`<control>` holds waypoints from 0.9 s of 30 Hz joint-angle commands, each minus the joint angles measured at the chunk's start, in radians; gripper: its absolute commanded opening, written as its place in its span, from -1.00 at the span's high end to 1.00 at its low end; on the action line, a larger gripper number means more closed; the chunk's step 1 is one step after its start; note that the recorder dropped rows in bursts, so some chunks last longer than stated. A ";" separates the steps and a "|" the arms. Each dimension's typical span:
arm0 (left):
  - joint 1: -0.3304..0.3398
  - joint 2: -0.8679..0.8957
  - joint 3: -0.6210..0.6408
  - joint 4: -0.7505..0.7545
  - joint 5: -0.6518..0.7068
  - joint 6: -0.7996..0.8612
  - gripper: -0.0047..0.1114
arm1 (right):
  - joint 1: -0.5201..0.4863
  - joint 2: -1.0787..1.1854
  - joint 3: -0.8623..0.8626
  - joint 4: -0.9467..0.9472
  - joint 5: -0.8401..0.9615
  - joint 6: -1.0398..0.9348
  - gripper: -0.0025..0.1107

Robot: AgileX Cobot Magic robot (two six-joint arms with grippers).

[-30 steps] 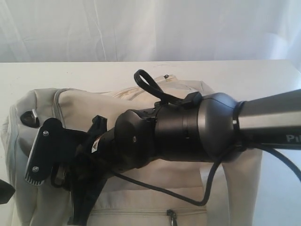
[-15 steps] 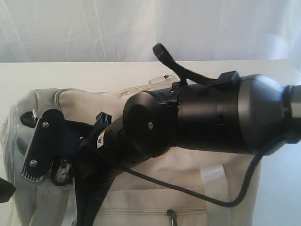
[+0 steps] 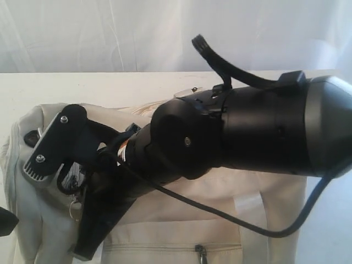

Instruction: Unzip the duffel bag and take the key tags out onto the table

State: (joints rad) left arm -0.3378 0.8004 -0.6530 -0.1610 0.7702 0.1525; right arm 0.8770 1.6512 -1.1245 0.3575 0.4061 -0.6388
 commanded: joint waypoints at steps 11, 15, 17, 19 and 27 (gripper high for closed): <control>0.000 -0.009 0.001 -0.011 -0.001 0.005 0.92 | 0.043 0.092 -0.003 0.009 -0.035 -0.017 0.07; 0.000 -0.009 0.001 -0.011 -0.001 0.005 0.92 | 0.058 0.117 -0.003 0.009 -0.105 -0.017 0.07; 0.000 -0.009 0.001 -0.011 -0.001 0.005 0.92 | 0.058 0.124 -0.003 0.009 -0.126 -0.011 0.07; 0.000 -0.009 0.001 -0.011 -0.001 0.005 0.92 | 0.058 0.130 -0.003 0.009 -0.140 -0.011 0.07; 0.000 -0.009 0.001 -0.015 -0.001 0.005 0.92 | 0.058 0.145 -0.003 0.005 -0.165 -0.011 0.24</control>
State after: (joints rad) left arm -0.3378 0.8004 -0.6530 -0.1634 0.7585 0.1546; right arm 0.9315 1.7945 -1.1245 0.3621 0.2606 -0.6449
